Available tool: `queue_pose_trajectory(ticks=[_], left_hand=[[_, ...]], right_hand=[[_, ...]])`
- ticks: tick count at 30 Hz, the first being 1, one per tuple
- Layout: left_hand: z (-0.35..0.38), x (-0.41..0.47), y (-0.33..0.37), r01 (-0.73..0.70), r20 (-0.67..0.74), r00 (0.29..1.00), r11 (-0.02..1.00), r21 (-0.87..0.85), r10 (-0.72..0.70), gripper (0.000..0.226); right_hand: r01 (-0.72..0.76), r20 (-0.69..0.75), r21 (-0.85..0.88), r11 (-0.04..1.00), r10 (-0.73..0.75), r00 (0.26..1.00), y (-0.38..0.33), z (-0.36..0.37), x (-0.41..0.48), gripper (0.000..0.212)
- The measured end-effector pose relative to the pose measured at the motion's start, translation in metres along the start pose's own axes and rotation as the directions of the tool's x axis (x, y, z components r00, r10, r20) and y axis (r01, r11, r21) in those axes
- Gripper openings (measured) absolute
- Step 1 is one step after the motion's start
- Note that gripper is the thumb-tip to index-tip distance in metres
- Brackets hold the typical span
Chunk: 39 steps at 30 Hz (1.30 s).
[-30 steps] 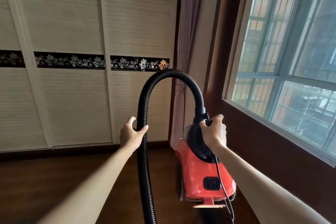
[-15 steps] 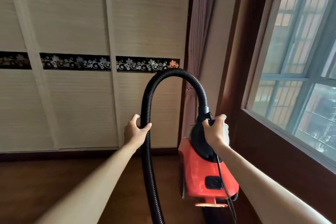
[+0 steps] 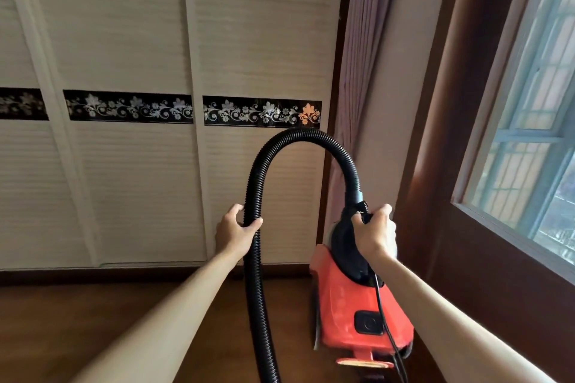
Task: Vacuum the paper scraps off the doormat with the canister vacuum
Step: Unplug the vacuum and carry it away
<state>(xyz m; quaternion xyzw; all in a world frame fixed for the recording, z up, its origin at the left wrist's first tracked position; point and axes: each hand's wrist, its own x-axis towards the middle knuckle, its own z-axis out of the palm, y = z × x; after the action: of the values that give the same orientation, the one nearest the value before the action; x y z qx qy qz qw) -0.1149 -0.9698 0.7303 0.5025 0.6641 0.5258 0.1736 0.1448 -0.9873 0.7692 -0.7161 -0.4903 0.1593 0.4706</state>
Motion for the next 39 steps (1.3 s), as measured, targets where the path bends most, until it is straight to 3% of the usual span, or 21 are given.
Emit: queue_pose_trajectory(ticks=[16,26,39], left_hand=[[0.037,0.208,-0.036,-0.107,0.062,0.992,0.994,0.011,0.106,0.035],[0.056,0.294,-0.069,-0.085,0.029,0.996,0.996,-0.015,0.085,0.037],[0.162,0.452,-0.117,-0.115,0.101,0.988,0.993,0.010,0.113,0.038]], right_hand=[[-0.050,-0.097,0.030,0.998,0.053,0.994,-0.063,0.139,0.113,0.030],[0.044,-0.082,-0.033,0.998,-0.046,0.996,-0.080,0.206,0.170,0.030],[-0.049,-0.055,-0.033,0.998,0.047,0.997,-0.069,0.328,0.307,0.030]])
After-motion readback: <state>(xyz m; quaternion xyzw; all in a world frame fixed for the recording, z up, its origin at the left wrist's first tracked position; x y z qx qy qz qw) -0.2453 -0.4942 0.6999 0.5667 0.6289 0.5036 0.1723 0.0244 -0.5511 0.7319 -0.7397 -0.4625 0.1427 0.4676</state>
